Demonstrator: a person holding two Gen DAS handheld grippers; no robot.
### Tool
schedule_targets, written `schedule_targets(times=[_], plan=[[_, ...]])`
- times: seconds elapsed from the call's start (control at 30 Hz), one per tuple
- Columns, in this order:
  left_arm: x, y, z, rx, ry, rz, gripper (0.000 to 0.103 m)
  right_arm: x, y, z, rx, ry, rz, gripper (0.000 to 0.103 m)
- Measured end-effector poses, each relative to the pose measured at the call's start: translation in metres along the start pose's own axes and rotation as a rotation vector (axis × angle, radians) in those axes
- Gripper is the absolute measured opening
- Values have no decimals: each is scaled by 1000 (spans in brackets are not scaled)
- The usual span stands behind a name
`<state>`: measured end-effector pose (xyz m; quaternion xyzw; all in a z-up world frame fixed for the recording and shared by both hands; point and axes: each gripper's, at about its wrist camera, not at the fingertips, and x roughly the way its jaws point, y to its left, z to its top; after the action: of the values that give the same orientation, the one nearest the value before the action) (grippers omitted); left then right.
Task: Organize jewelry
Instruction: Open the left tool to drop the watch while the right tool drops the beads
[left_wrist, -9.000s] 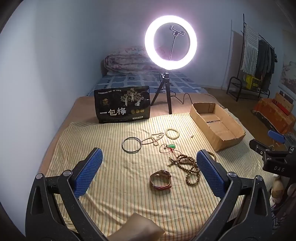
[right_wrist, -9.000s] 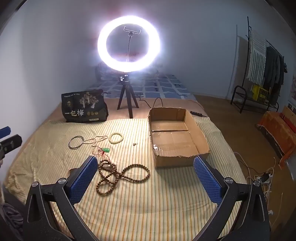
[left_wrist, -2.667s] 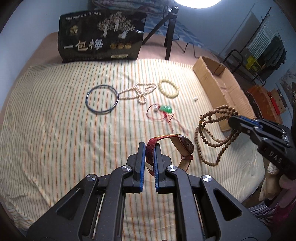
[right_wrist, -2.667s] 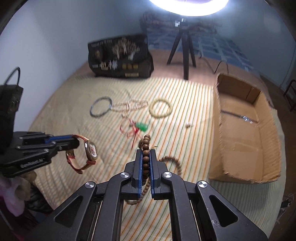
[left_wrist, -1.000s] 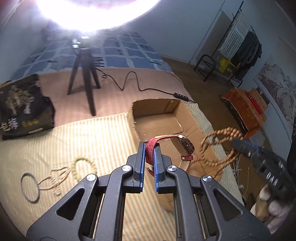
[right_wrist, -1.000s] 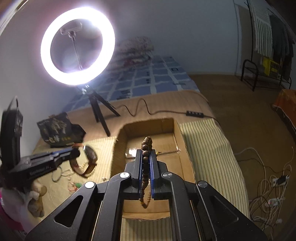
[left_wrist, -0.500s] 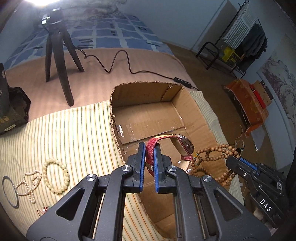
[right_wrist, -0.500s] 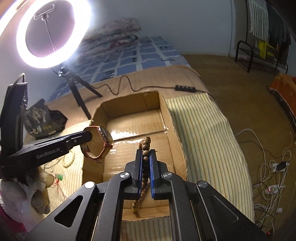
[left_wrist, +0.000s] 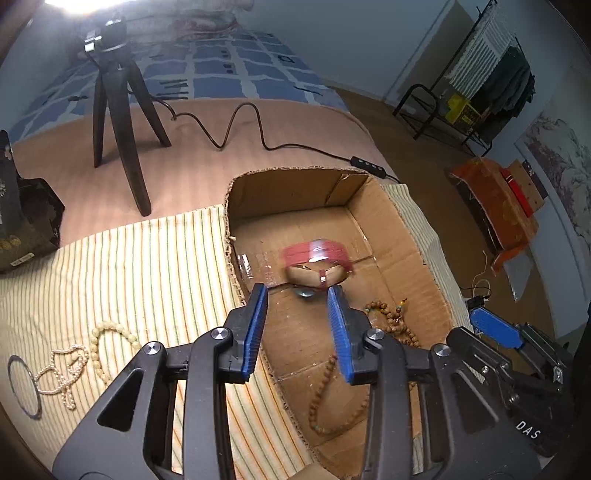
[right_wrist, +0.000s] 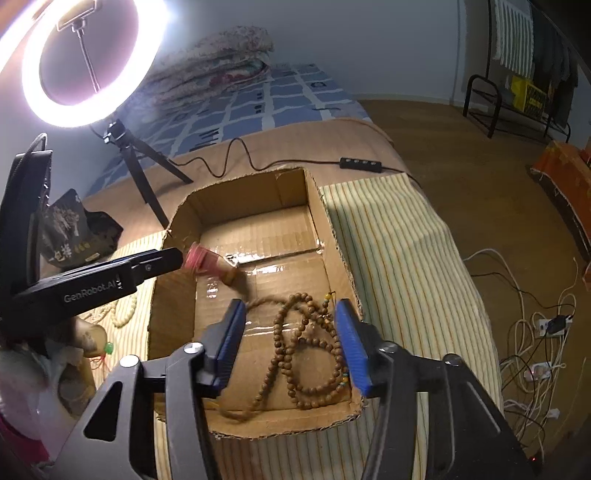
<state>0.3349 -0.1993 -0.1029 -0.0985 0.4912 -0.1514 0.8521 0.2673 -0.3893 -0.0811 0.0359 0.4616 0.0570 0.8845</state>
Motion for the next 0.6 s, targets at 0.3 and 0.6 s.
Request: schedule_targets(times=[0.3,0.6], plan=[[-22,6,-1,19,-42,29,34,-2,7,-1,-15,-7,-2,50],[-78,17,-11,54,-138,69,34,-19,23,-1,-54,-51,2,50]])
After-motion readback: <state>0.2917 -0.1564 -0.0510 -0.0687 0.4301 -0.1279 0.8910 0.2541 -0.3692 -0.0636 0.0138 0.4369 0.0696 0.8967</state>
